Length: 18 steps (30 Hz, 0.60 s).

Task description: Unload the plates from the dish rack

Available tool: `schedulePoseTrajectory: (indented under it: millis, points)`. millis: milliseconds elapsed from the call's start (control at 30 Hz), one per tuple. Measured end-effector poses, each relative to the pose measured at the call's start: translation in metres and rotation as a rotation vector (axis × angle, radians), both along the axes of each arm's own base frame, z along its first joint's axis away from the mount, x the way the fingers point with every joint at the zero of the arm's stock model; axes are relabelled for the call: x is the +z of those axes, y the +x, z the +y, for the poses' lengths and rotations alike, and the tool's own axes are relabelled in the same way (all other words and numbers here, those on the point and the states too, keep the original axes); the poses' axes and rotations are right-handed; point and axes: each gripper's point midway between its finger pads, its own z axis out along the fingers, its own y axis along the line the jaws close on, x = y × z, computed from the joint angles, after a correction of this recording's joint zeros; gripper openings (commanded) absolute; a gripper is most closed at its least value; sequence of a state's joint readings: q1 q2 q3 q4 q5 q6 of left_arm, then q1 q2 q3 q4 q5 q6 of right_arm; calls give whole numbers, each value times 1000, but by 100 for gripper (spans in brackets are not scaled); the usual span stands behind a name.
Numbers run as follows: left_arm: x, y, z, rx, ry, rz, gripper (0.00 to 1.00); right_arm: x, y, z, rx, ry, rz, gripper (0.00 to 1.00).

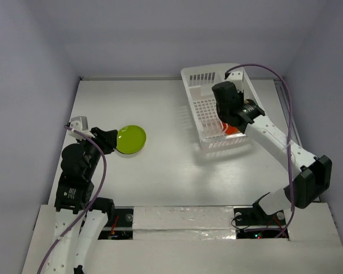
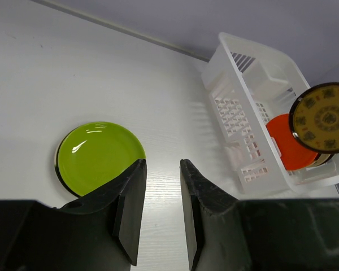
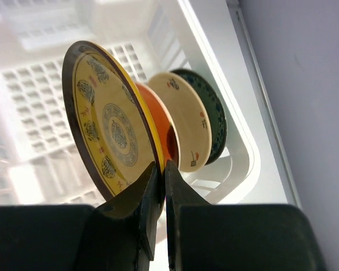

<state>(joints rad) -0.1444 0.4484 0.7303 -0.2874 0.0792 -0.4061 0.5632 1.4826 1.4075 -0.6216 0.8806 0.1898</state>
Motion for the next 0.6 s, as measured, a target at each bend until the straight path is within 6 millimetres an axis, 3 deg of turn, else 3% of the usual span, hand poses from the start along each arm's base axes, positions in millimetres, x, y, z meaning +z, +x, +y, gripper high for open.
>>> schedulePoseTrajectory:
  millis: [133, 233, 400, 500, 600]
  points:
    - [0, 0, -1, -3, 0, 0, 27, 37, -12, 16, 36, 93, -106, 0]
    - [0, 0, -1, -7, -1, 0, 27, 50, -20, 50, 138, 201, -148, 0]
    - [0, 0, -2, -10, -1, -1, 27, 46, -23, 157, 419, 482, -148, 0]
    - [0, 0, -2, -10, -2, -2, 27, 18, -25, 232, 557, 585, -67, 0]
    - [1, 0, -2, -10, -3, -5, 27, -23, -26, 304, 657, 651, 49, 0]
